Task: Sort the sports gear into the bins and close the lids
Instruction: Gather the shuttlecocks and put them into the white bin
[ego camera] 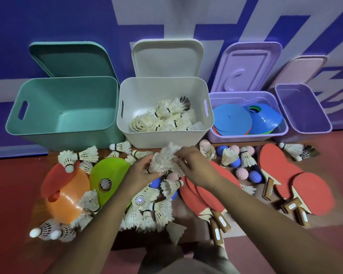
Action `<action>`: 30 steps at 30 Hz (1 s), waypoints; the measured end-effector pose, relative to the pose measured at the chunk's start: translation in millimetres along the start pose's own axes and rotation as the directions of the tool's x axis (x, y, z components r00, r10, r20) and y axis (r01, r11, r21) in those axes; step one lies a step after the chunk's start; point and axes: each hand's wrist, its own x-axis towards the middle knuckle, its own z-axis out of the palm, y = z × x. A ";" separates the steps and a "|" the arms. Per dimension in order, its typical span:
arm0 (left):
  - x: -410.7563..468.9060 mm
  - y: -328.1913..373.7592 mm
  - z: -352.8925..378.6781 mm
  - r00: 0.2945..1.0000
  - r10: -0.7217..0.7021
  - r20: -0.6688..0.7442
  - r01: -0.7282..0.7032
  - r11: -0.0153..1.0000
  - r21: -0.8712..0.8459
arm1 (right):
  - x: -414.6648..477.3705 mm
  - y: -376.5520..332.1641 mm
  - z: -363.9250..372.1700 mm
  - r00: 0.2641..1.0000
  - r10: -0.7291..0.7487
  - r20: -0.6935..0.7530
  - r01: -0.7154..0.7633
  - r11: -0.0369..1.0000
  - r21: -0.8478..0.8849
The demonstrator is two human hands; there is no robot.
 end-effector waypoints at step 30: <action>-10.7 -14.6 -9.3 0.997 -0.047 -0.057 0.039 0.990 -0.137 | -10.3 19.2 -25.7 0.863 0.388 -0.324 -0.322 0.916 0.241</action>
